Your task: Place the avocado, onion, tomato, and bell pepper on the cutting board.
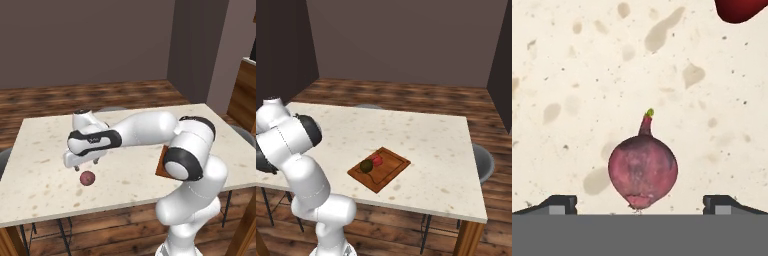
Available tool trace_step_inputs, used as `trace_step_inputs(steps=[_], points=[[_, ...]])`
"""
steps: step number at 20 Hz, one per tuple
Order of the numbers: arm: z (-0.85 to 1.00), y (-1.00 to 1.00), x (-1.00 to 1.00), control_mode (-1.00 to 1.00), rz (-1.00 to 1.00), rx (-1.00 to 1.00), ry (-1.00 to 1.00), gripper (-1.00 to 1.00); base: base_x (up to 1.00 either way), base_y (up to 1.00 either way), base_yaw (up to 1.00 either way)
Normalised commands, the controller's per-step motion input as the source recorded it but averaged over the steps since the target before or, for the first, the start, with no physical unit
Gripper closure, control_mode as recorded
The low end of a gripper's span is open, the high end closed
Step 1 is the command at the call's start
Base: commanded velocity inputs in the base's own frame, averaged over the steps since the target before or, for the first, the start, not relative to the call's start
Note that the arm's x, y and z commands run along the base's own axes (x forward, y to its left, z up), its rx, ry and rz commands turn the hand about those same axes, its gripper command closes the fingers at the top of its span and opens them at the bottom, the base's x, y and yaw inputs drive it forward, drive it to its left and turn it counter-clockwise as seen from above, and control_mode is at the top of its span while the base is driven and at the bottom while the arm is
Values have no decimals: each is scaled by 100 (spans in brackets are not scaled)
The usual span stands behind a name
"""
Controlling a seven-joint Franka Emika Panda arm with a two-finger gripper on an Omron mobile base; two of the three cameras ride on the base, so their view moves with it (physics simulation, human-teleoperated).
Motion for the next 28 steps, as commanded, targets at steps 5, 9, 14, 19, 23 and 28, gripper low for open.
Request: trace_step_inputs(steps=[5,9,14,19,23,28], points=[[-31,0,11,-100,-2,0,1,-100,0,0,0],[-37,0,15,-100,-3,0,7,-100,0,0,0],[-33,3,19,-100,-2,0,6,-100,0,0,0],[-30,10,12,-100,-2,0,5,-100,0,0,0],[-30,14,2,-100,-3,0,4,100,0,0,0],[-16,1,-4,-100,-7,0,1,100,0,0,0]])
